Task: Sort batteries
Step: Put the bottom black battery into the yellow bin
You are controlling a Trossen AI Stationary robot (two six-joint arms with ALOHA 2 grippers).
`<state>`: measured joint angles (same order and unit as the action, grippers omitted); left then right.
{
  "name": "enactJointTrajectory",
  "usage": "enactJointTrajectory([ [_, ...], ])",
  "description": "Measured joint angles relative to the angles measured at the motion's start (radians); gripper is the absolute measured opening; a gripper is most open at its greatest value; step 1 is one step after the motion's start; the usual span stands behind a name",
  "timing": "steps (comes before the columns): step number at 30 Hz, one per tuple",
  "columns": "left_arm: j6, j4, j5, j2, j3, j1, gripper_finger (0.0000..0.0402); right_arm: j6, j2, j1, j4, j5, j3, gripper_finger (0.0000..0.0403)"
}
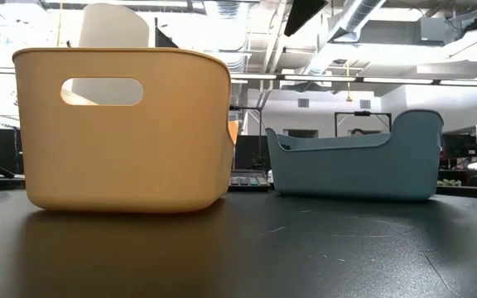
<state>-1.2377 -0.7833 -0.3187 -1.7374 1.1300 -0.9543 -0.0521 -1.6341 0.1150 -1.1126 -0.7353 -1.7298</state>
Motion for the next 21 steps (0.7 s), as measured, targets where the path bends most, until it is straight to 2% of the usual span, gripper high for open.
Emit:
enactJointTrajectory([
  [21, -0.068, -0.036, 0.026, -0.045, -0.008, 0.002, 0.0165, 0.027, 0.000, 0.000, -0.004, 0.001, 0.000, 0.0270],
])
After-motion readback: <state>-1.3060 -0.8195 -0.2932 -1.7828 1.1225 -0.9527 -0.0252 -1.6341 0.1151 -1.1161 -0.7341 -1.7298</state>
